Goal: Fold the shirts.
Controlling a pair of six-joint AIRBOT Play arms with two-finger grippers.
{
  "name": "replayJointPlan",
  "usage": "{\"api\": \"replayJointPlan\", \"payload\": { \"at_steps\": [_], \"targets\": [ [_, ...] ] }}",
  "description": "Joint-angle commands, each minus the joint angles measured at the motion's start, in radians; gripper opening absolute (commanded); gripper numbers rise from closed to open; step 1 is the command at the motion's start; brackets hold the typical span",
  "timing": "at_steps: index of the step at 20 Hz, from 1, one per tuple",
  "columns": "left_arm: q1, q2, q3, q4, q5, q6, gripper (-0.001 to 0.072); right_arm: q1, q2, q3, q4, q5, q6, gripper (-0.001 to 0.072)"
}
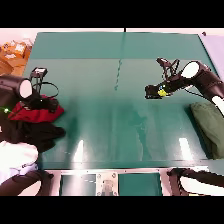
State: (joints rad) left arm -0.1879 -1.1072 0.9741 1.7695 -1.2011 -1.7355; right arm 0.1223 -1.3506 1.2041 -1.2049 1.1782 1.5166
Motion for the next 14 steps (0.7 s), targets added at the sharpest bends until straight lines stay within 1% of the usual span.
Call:
{"api": "replayJointPlan", "payload": {
  "at_steps": [1,5,7,8,9,10,11,13,14],
  "targets": [
    [0.000,-0.077,-0.064,0.097,0.111,-0.011,0.0720,0.001,0.000,0.001,0.000,0.000,0.000,0.0016],
    [0.000,-0.245,-0.075,0.146,0.187,-0.022,0.0720,0.001,0.000,0.001,0.000,0.000,0.000,0.0016],
    [0.000,-0.303,-0.075,0.195,0.199,-0.030,0.0709,0.001,0.000,0.001,0.000,-0.001,0.000,0.0016],
    [0.000,-0.321,-0.075,0.229,0.194,-0.047,0.0521,0.001,0.000,0.001,0.000,0.000,0.000,0.0016],
    [0.000,-0.325,-0.074,0.248,0.185,-0.045,0.0331,0.001,0.000,0.001,0.001,-0.003,0.001,0.0016],
    [0.000,-0.324,-0.063,0.250,0.166,-0.044,0.0092,0.001,-0.001,0.001,0.009,-0.007,0.001,0.0016],
    [0.000,-0.323,-0.040,0.247,0.136,-0.042,0.0022,0.001,-0.002,0.001,0.027,-0.006,0.001,0.0017],
    [-0.004,-0.322,0.045,0.224,0.049,-0.014,0.0020,0.001,-0.002,0.001,0.048,0.000,0.001,0.0018],
    [-0.013,-0.322,0.113,0.191,-0.010,0.022,0.0019,0.001,-0.002,0.001,0.050,-0.004,0.001,0.0017]
  ]
}}
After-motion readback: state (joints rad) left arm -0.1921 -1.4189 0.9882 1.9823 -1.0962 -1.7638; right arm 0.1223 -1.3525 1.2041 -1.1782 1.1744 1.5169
